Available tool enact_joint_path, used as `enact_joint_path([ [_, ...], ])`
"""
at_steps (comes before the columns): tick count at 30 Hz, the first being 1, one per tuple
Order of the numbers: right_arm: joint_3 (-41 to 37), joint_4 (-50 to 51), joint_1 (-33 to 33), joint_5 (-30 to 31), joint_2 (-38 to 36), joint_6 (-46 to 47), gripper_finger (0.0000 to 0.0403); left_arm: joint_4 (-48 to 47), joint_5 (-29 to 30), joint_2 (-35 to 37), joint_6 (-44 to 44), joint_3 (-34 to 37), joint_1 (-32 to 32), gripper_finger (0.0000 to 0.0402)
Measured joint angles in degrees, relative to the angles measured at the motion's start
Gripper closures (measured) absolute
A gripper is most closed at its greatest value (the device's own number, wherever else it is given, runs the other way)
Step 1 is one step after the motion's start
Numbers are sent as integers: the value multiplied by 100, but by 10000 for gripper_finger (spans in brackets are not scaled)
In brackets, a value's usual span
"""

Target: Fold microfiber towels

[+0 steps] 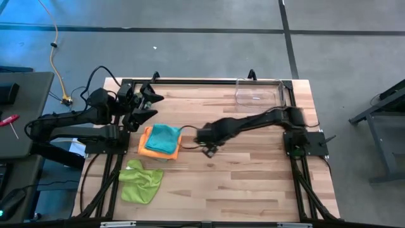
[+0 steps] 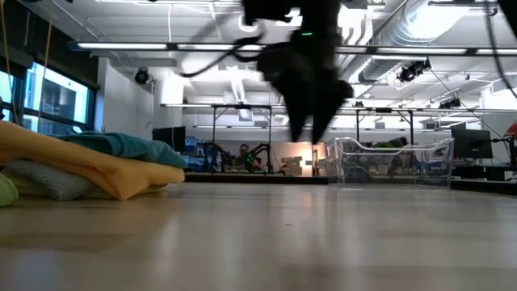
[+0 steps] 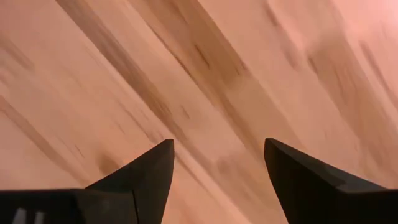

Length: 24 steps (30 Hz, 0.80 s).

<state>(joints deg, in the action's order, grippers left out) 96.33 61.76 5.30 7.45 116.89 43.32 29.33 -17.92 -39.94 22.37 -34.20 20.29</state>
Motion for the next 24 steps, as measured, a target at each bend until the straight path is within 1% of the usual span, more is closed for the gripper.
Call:
enact_joint_path([
  [3,-1491,-853,117,-9,-1108,476,169,-63,3,-1,-18,0,0,115],
  [6,-2842,-2149,304,168,-2419,1011,175,-340,17,-2,-217,0,-2,115],
  [9,-3955,-3679,565,660,-3571,1260,176,-795,135,-7,-350,0,-6,115],
  [12,-4792,-5090,768,1270,-4500,959,177,-1310,370,-20,-351,0,-74,115],
  [15,-5402,-6051,897,1734,-5110,166,177,-1685,603,-45,-352,0,-237,115],
  [18,-5766,-6623,924,1875,-5515,-616,177,-1952,913,-150,-346,0,-541,115],
  [21,-5879,-6631,896,1888,-5710,-1082,177,-1978,1311,-272,-327,0,-904,115],
  [24,-5880,-6639,891,1901,-5777,-1438,177,-2034,1543,-394,-481,-4,-1230,115],
])
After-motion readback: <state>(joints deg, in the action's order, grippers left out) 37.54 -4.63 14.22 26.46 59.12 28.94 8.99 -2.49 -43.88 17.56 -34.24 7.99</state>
